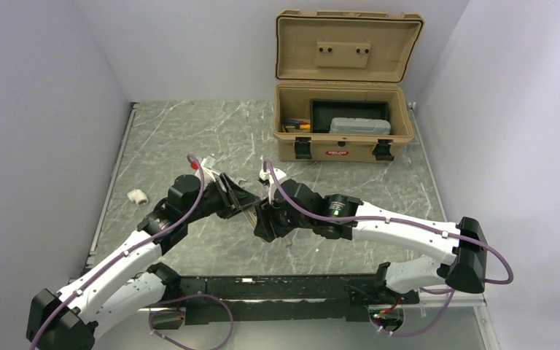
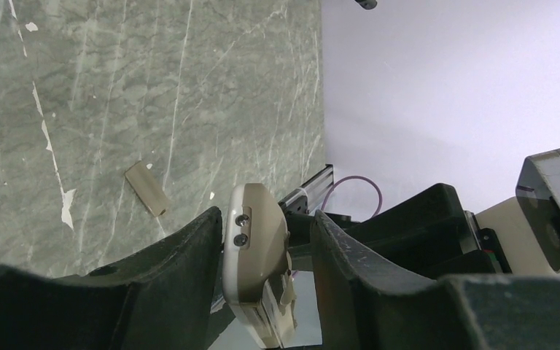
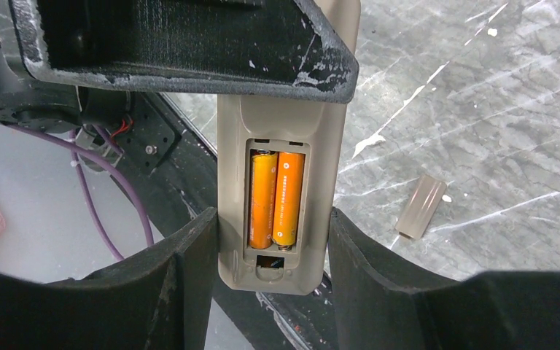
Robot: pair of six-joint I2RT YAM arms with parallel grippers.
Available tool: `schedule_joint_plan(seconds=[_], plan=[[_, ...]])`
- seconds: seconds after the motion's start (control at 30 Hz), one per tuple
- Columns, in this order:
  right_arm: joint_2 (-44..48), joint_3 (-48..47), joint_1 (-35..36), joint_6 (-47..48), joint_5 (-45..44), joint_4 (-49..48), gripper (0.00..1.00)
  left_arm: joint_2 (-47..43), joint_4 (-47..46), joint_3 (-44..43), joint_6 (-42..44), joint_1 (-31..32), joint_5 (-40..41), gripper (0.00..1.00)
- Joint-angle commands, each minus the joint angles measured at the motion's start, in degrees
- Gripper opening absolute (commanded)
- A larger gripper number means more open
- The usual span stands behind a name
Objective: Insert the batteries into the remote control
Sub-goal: Pick up the remote control from the center of the board.
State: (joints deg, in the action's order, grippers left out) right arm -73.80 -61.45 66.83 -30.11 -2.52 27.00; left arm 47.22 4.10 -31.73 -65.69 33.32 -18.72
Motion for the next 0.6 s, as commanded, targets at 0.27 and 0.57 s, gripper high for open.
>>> schedule_joint_plan(seconds=[0.27, 0.57], plan=[[3.09, -1.82, -0.34, 4.14, -2.16, -0.60, 0.00, 1.33, -2.90, -1.49, 0.14, 1.74, 0.26, 0.46], [2.92, -1.83, -0.49, 5.40, -2.81, 0.14, 0.00, 1.79, -3.40, -1.67, 0.06, 2.45, 0.35, 0.45]])
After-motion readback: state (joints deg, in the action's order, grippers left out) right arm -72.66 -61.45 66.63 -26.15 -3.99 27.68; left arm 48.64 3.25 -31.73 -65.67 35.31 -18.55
